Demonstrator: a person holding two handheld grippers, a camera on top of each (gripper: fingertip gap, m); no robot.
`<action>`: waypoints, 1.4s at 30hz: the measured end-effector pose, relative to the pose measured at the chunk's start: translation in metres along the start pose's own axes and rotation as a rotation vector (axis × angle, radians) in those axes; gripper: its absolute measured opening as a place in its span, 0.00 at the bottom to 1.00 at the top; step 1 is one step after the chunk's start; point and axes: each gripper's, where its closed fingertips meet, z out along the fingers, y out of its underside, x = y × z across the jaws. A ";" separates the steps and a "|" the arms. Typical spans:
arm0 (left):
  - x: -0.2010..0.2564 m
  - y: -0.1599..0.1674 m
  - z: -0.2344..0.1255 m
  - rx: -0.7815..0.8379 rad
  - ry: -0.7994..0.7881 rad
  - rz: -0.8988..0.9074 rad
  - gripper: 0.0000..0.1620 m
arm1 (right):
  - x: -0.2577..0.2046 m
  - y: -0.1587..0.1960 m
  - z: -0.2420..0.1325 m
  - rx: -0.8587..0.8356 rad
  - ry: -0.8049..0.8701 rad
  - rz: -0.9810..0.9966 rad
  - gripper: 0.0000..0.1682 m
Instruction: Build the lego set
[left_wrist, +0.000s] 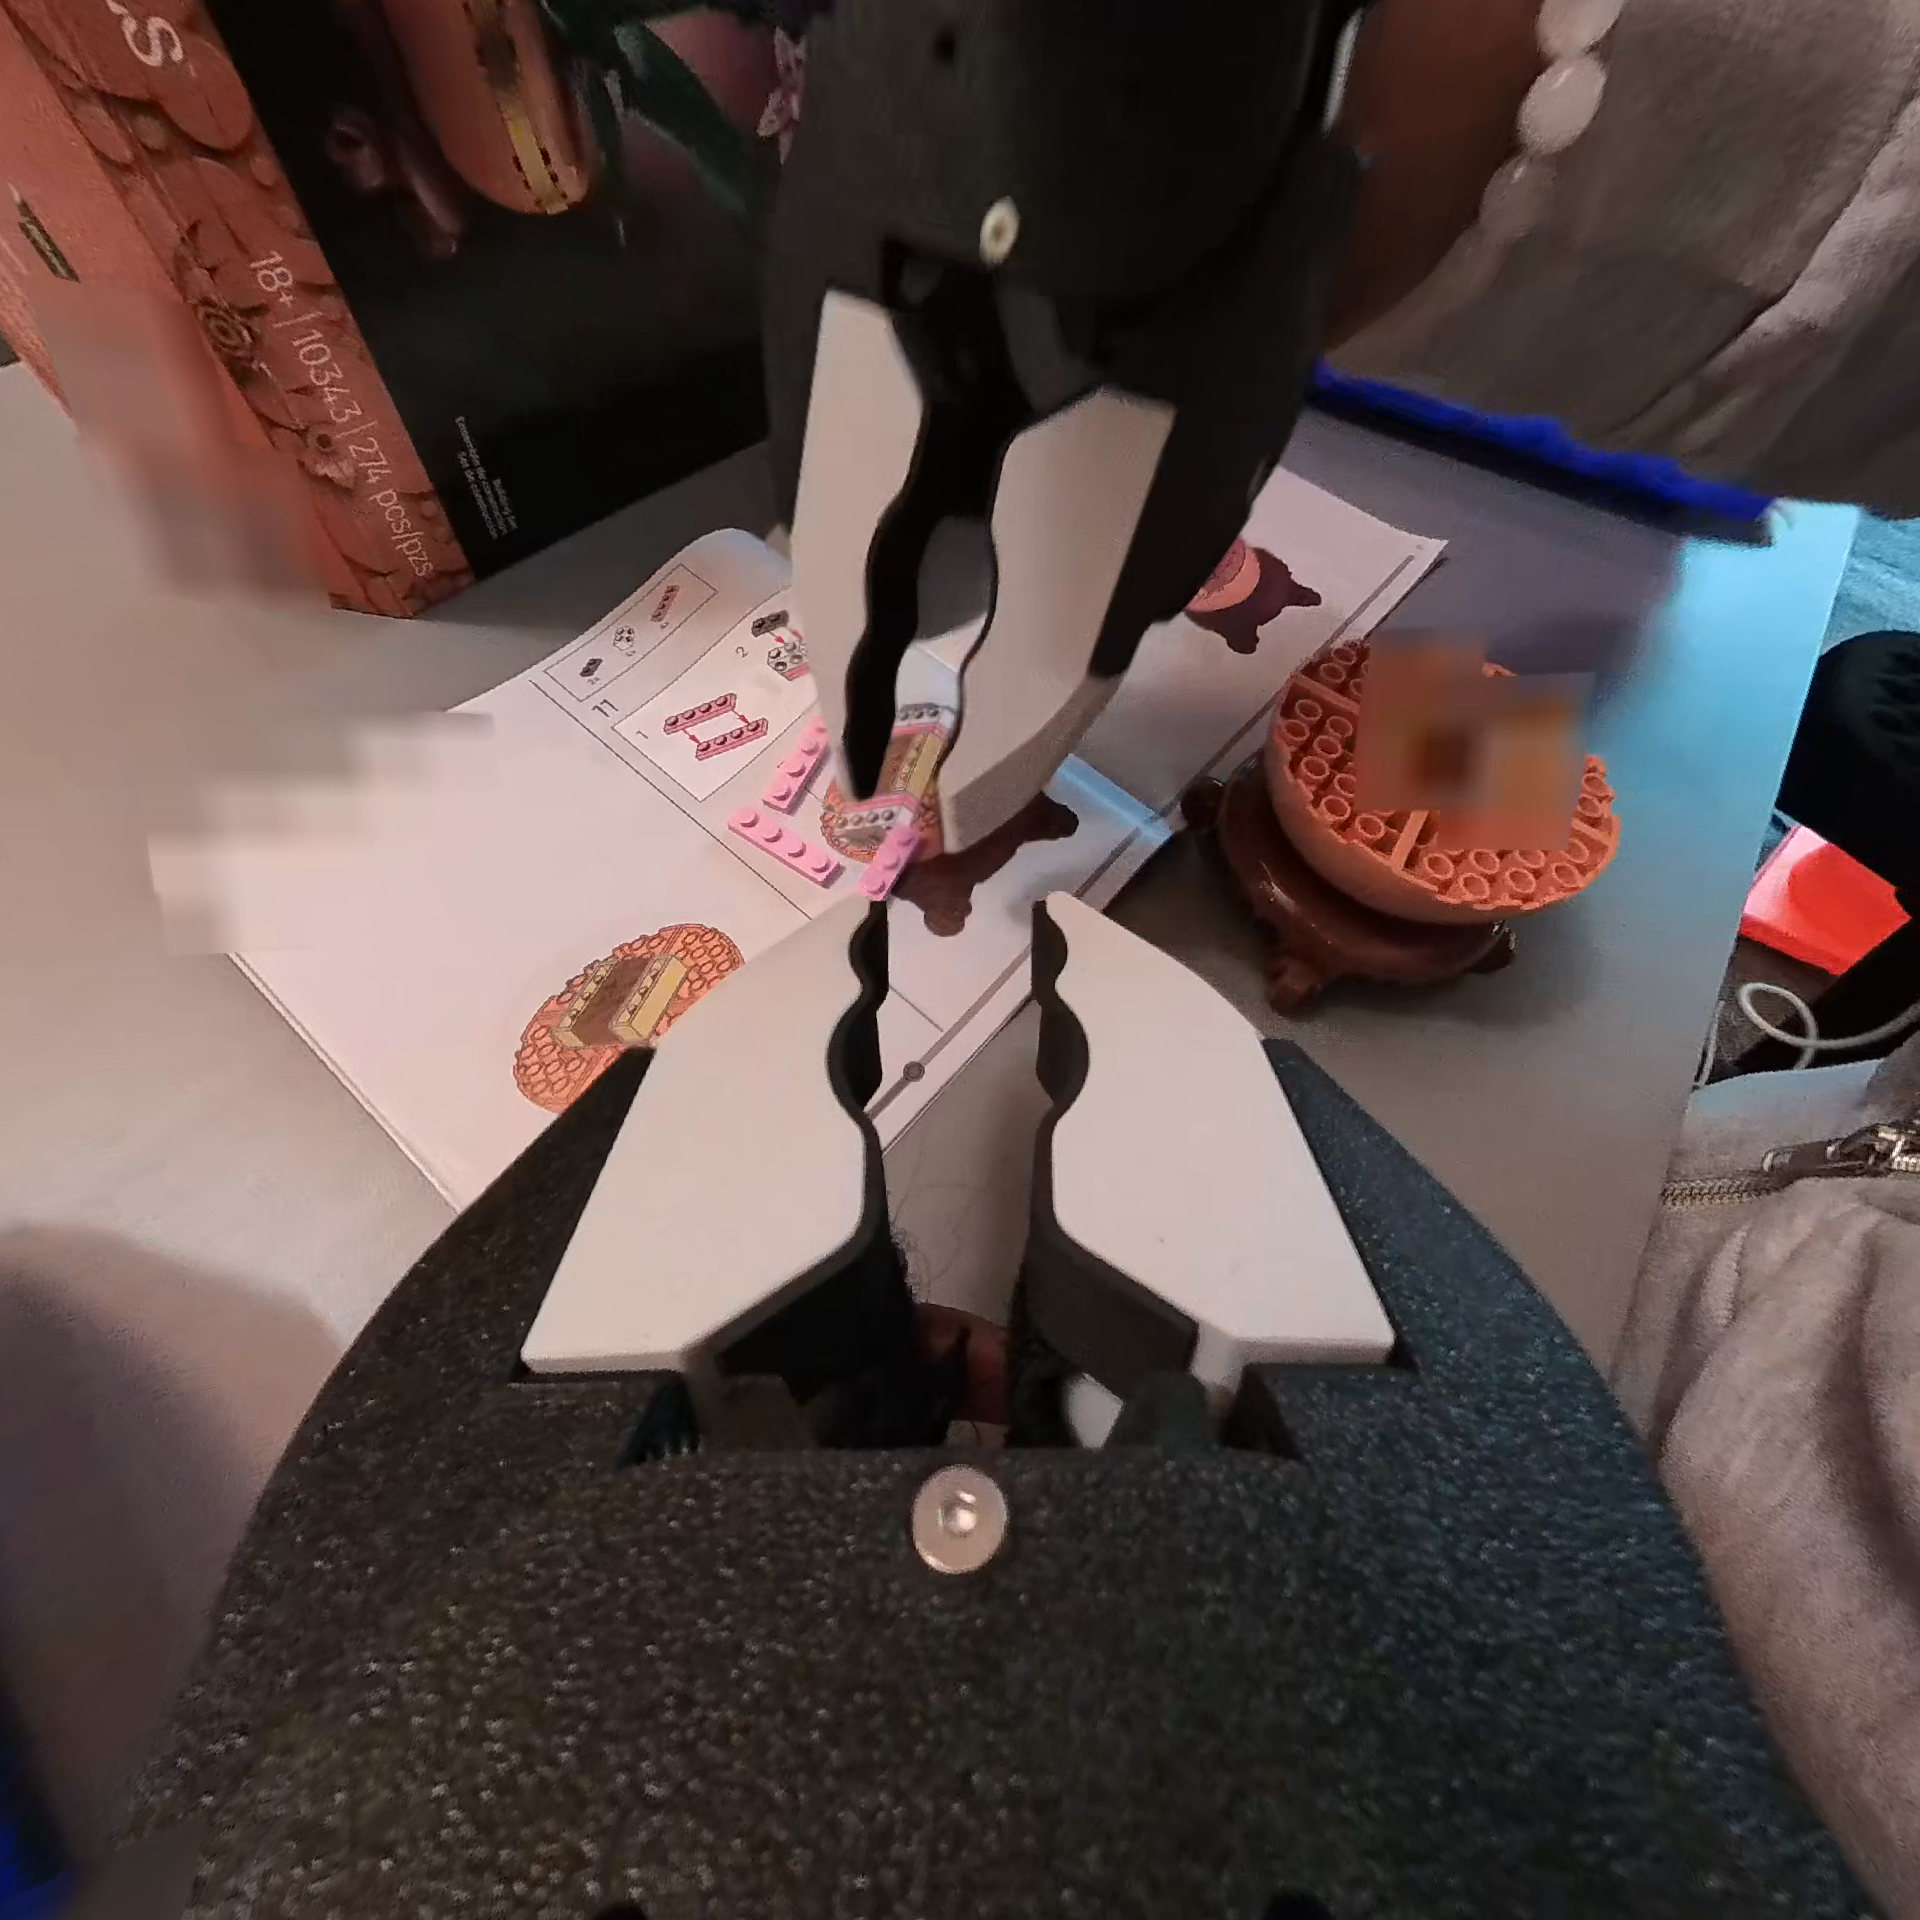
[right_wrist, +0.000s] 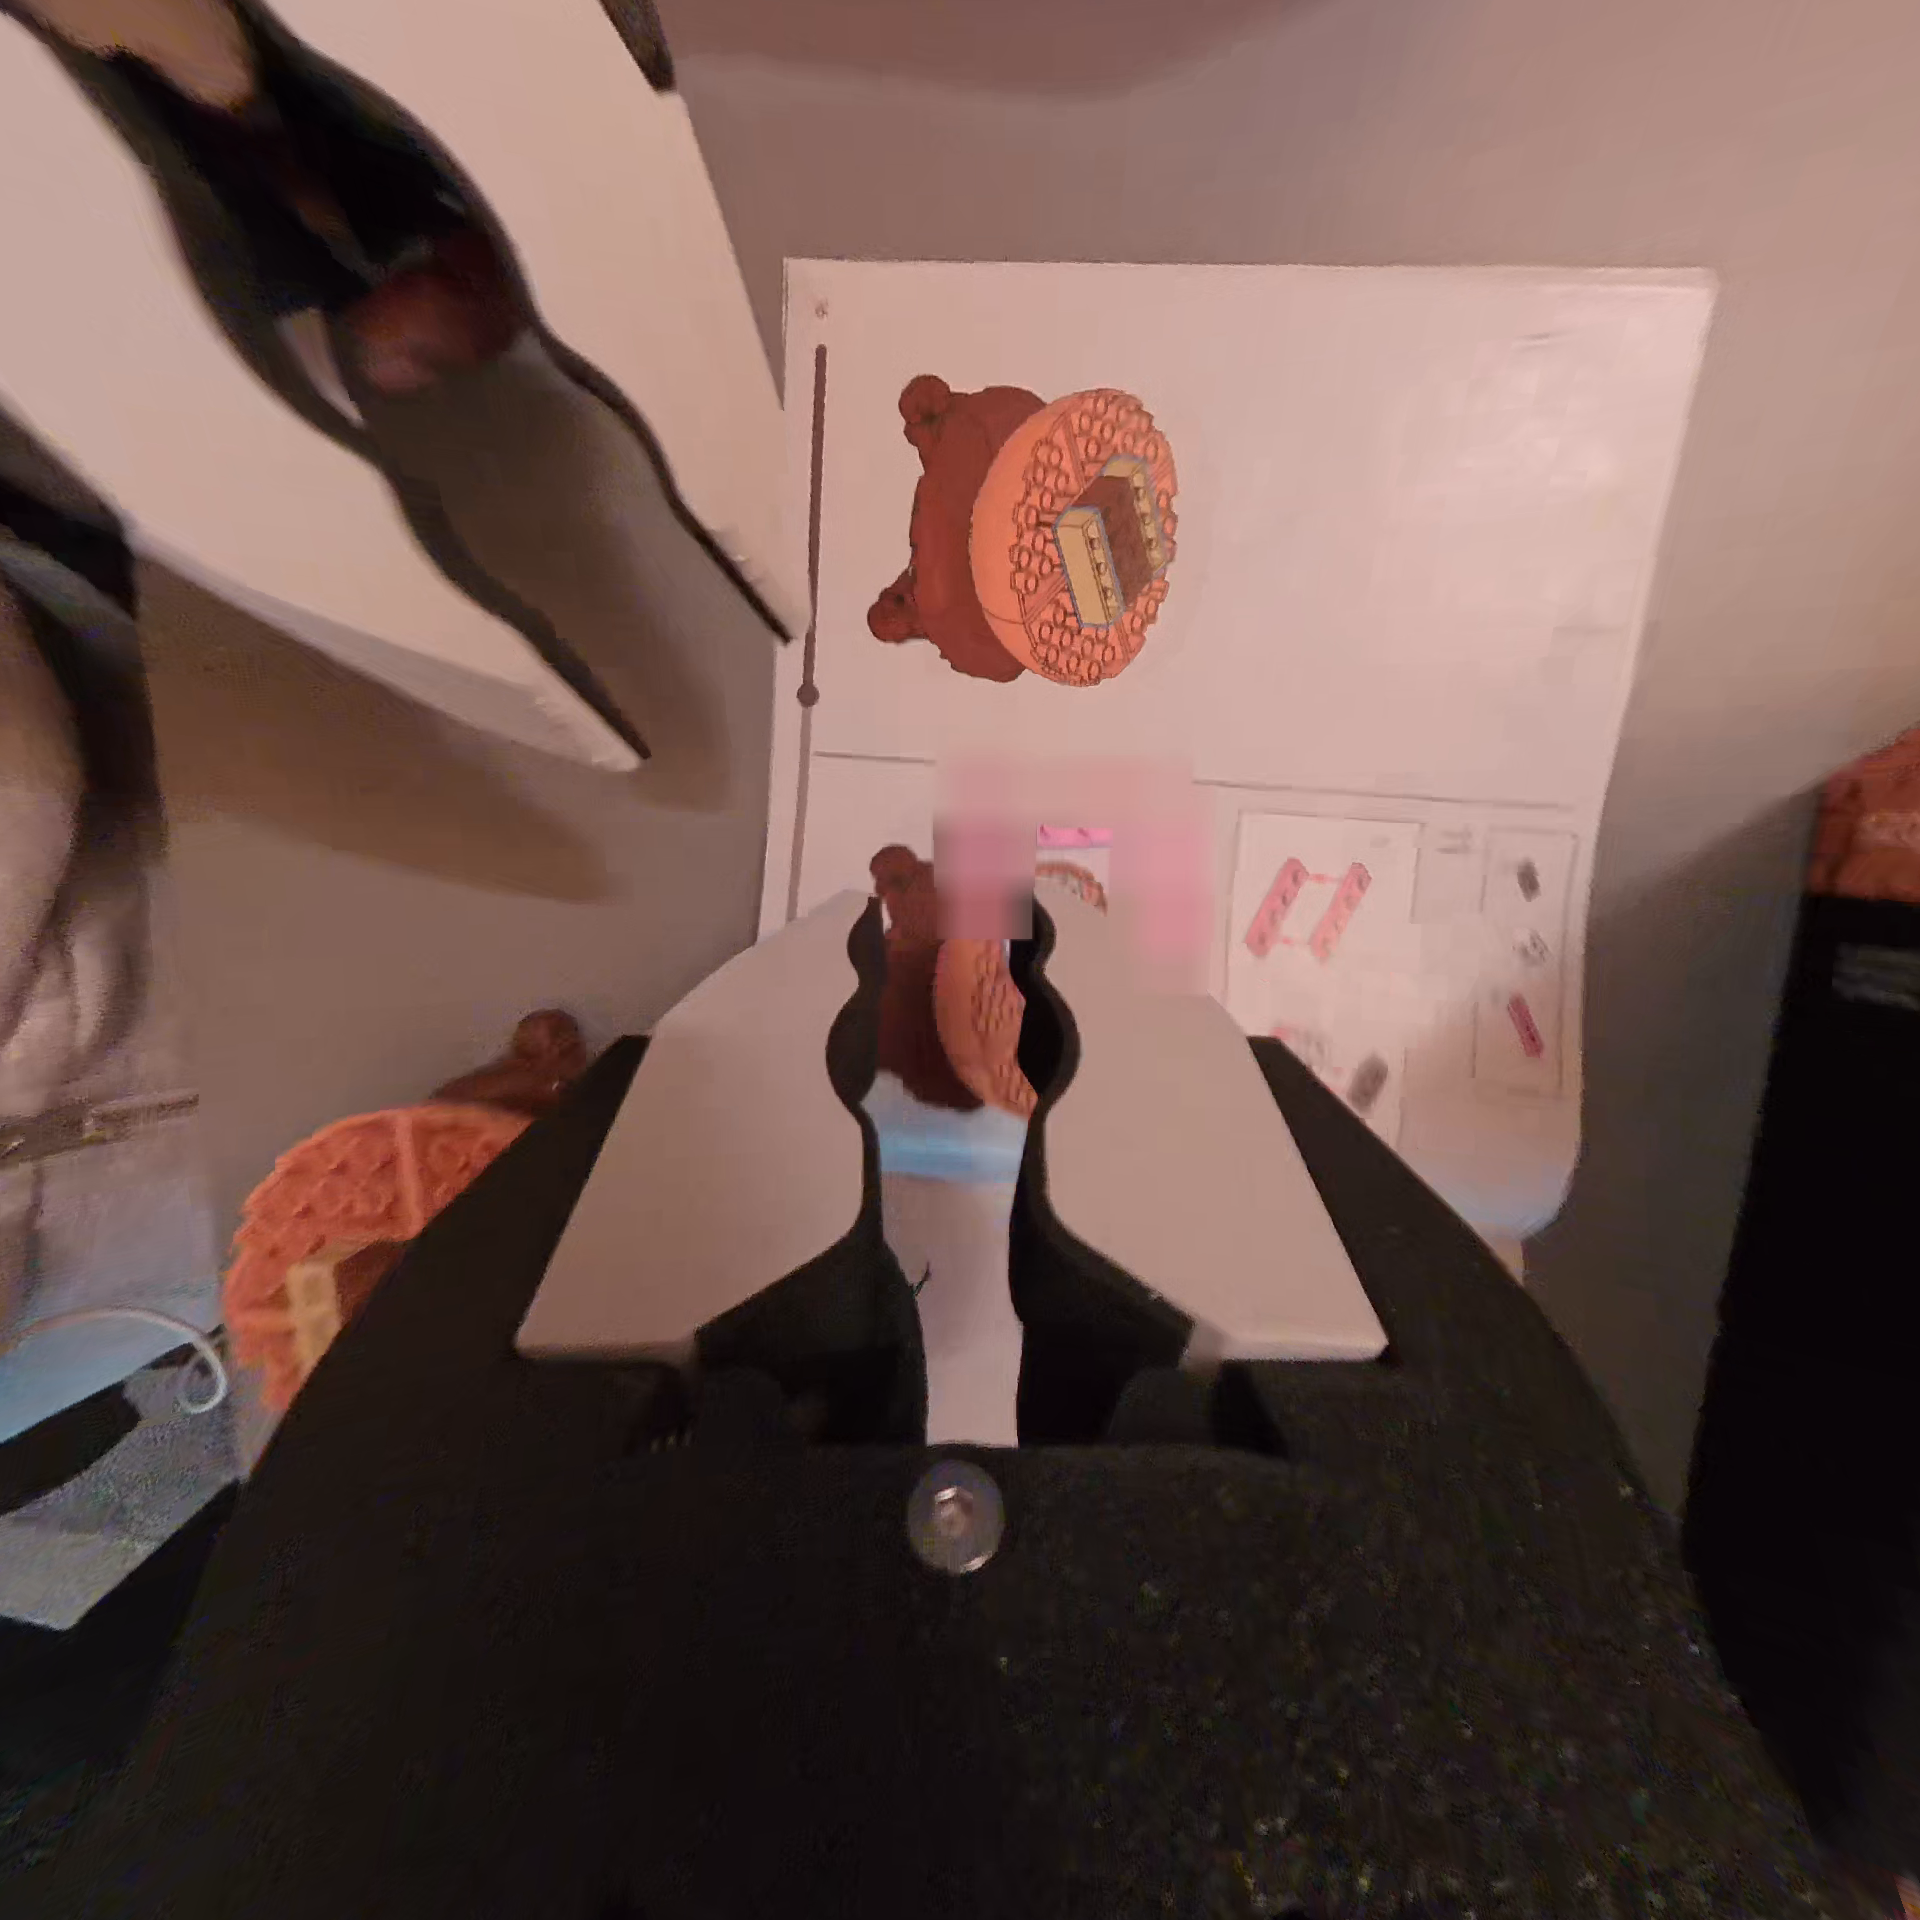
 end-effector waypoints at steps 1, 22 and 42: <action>0.000 -0.001 0.001 -0.004 0.000 0.006 0.16 | 0.000 0.002 -0.014 0.020 0.021 0.014 0.13; 0.005 -0.046 0.052 -0.095 0.006 0.022 0.16 | 0.003 0.288 -0.225 -0.033 0.275 0.125 0.08; -0.010 -0.044 0.072 -0.242 -0.097 0.008 0.16 | 0.004 0.337 -0.138 -0.208 -0.241 -0.179 0.10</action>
